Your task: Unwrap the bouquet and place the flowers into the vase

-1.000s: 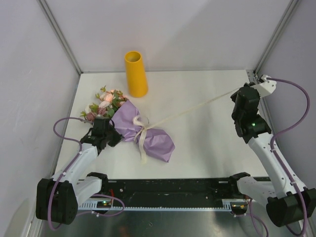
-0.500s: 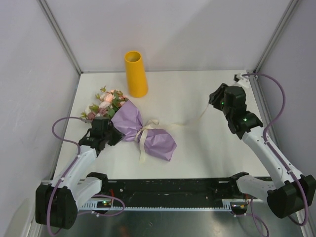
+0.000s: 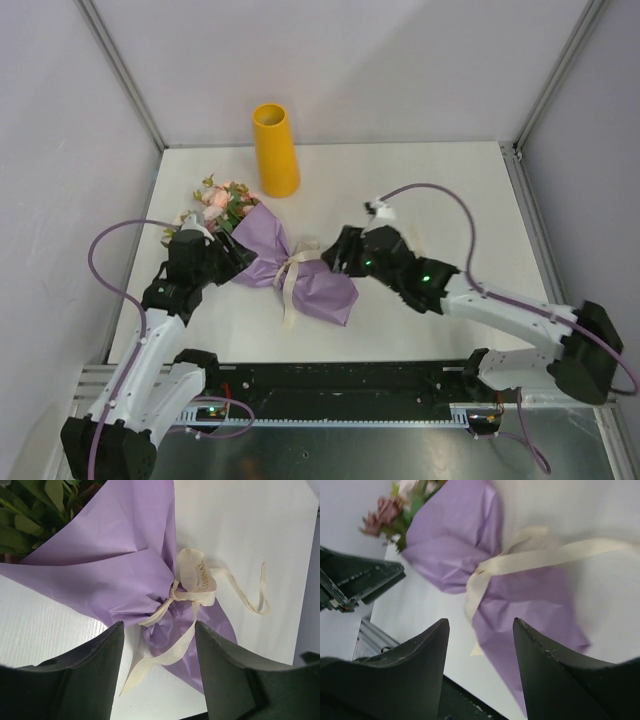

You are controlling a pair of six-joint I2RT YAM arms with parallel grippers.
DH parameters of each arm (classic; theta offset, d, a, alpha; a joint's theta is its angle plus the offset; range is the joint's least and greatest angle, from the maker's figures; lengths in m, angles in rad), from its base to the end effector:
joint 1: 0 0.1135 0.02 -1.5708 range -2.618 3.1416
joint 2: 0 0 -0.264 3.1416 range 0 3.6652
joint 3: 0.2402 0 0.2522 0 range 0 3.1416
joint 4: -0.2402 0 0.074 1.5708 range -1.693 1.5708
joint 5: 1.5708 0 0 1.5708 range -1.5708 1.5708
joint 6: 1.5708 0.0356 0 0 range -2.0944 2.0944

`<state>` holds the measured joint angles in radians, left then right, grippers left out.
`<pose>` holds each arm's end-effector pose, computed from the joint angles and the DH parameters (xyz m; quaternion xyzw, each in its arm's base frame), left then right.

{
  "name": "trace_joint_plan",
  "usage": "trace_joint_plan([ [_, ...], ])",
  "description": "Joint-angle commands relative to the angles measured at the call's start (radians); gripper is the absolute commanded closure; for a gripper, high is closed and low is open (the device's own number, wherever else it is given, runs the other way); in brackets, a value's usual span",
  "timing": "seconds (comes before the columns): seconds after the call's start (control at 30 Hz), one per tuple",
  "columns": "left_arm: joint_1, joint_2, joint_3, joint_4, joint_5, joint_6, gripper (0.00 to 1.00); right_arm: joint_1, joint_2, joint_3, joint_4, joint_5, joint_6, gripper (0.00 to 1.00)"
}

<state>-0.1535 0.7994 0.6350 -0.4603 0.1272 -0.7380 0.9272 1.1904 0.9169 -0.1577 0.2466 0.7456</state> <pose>0.1733 -0.0314 0.2579 -0.2282 0.8591 -0.2471 0.3859 0.1706 0.2129 0.3049 -0.0097 0.8382 0.3280 0.4356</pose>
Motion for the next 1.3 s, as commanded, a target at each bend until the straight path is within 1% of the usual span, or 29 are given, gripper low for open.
trace_joint_plan([
  [0.0, 0.008, -0.078, -0.003, -0.062, 0.009, 0.073, 0.36, 0.117, 0.157, 0.011, 0.223, 0.061, 0.092, 0.41],
  [0.1, 0.007, -0.12, -0.052, -0.068, -0.02, 0.053, 0.36, 0.158, 0.269, 0.052, 0.254, 0.099, 0.144, 0.43],
  [0.27, 0.008, -0.152, -0.067, -0.072, -0.014, 0.027, 0.37, 0.203, 0.386, 0.104, 0.301, 0.142, 0.181, 0.42],
  [0.4, 0.008, -0.172, -0.084, -0.076, -0.017, -0.005, 0.37, 0.222, 0.487, 0.182, 0.258, 0.162, 0.191, 0.41],
  [0.53, 0.008, -0.172, -0.104, -0.076, -0.03, -0.041, 0.37, 0.226, 0.557, 0.234, 0.229, 0.185, 0.203, 0.42],
  [0.6, 0.008, -0.166, -0.118, -0.076, -0.034, -0.07, 0.37, 0.225, 0.587, 0.268, 0.188, 0.213, 0.216, 0.42],
  [0.67, 0.008, -0.154, -0.13, -0.075, -0.043, -0.099, 0.37, 0.226, 0.607, 0.3, 0.12, 0.245, 0.236, 0.43],
  [0.83, 0.008, -0.121, -0.15, -0.072, -0.101, -0.155, 0.37, 0.23, 0.618, 0.322, 0.063, 0.285, 0.25, 0.43],
  [1.0, 0.008, -0.089, -0.156, -0.036, -0.11, -0.171, 0.37, 0.235, 0.614, 0.354, -0.063, 0.349, 0.284, 0.45],
  [1.1, 0.008, -0.07, -0.162, -0.005, -0.109, -0.177, 0.37, 0.235, 0.618, 0.355, -0.07, 0.347, 0.281, 0.46],
  [1.27, 0.008, -0.012, -0.151, 0.033, -0.098, -0.182, 0.37, 0.234, 0.645, 0.356, 0.001, 0.311, 0.253, 0.46],
])
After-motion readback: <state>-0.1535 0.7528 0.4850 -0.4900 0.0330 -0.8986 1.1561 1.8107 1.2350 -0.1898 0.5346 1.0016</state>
